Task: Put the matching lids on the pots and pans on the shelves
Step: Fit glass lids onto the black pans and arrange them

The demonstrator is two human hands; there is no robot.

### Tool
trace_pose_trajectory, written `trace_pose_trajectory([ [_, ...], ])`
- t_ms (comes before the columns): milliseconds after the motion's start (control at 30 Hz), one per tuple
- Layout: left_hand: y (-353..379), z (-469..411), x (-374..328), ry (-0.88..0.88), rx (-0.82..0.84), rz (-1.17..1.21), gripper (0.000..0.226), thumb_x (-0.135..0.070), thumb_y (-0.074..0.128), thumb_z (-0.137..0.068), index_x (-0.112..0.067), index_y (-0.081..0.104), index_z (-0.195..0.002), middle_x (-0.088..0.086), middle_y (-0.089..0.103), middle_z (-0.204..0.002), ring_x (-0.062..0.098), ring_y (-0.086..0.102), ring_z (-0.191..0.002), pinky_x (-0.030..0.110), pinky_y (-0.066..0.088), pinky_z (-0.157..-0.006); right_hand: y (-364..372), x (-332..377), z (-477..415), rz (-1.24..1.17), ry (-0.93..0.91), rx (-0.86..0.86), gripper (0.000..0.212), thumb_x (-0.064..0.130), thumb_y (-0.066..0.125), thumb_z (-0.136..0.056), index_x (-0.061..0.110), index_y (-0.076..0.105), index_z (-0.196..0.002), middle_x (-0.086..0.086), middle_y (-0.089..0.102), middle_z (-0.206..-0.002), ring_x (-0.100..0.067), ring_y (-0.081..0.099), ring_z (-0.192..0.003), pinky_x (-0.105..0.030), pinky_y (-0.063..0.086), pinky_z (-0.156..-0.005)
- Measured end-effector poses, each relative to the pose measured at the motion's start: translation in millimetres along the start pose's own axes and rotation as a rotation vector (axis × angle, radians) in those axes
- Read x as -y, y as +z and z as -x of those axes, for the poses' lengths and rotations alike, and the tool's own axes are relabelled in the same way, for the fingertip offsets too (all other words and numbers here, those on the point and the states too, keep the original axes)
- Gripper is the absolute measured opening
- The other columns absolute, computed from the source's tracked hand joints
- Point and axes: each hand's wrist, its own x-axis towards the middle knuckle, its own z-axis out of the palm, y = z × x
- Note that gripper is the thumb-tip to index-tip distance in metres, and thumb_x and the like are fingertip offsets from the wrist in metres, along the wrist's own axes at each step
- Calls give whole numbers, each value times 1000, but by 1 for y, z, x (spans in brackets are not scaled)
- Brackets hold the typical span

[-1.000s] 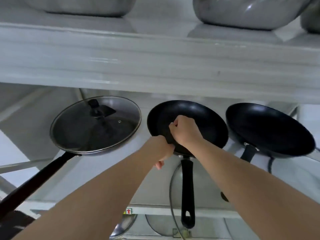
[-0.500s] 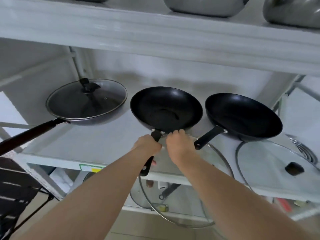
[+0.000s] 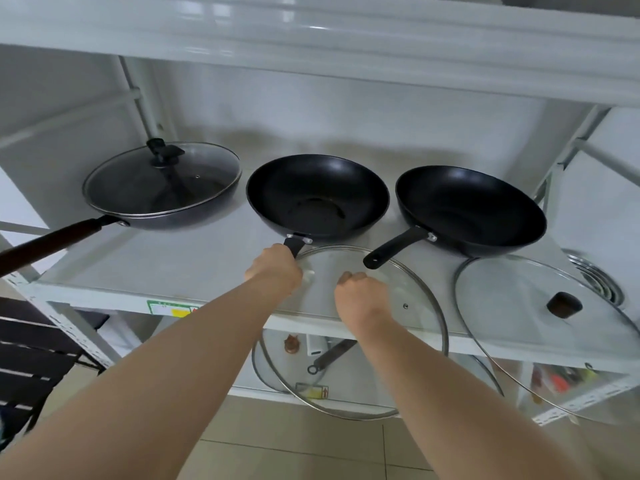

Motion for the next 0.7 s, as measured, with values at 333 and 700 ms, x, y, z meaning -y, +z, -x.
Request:
trace_pose_trajectory([
  [333, -6, -6, 2, -11, 103, -65, 25, 1, 42, -90, -3, 38, -114, 16, 60, -79, 22, 56, -47, 28, 43, -41, 23, -26, 37, 42, -46, -399, 21, 3, 68, -34, 11, 56, -50, -3, 48, -39, -17, 46, -25, -15, 31, -31],
  [700, -9, -6, 8, -30, 102, -123, 34, 4, 43, -90, -2, 36, -123, 17, 56, -75, 24, 57, -52, 29, 44, -42, 33, -54, 82, 156, -108, -600, 19, -4, 41, -52, 13, 48, -51, 1, 40, -41, -11, 29, -29, -17, 19, -36],
])
